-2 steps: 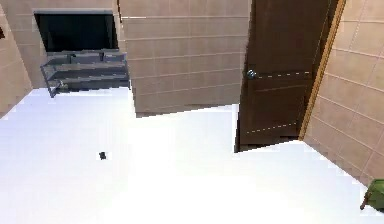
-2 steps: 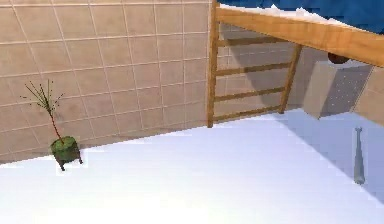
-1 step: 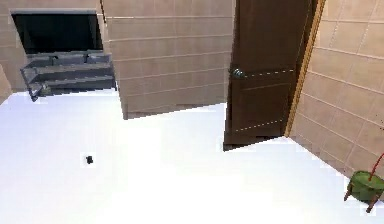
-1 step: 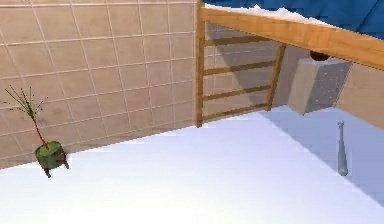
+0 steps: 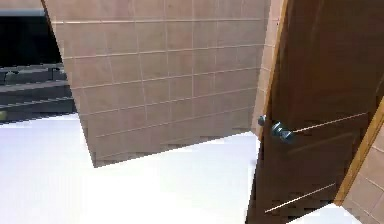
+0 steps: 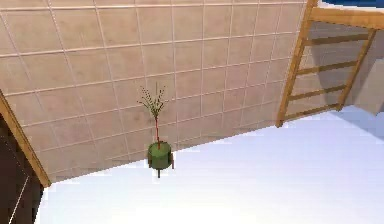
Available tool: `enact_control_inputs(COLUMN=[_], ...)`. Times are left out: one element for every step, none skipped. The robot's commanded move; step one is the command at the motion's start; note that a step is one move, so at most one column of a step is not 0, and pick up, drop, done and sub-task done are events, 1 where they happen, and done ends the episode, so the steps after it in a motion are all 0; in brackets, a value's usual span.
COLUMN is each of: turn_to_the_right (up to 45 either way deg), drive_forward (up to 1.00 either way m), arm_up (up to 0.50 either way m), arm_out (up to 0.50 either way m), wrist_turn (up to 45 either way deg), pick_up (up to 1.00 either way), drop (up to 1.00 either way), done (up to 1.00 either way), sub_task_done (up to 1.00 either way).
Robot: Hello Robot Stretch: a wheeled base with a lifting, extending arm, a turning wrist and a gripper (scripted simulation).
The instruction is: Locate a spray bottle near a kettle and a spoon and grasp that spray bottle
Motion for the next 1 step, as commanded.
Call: enact_control_inputs(turn_to_the_right=[0.0], drive_forward=[0.7], arm_up=[0.0], arm_out=[0.0], wrist_turn=[0.0], pick_up=[0.0], drop=[0.0], done=[0.0], sub_task_done=[0.0])
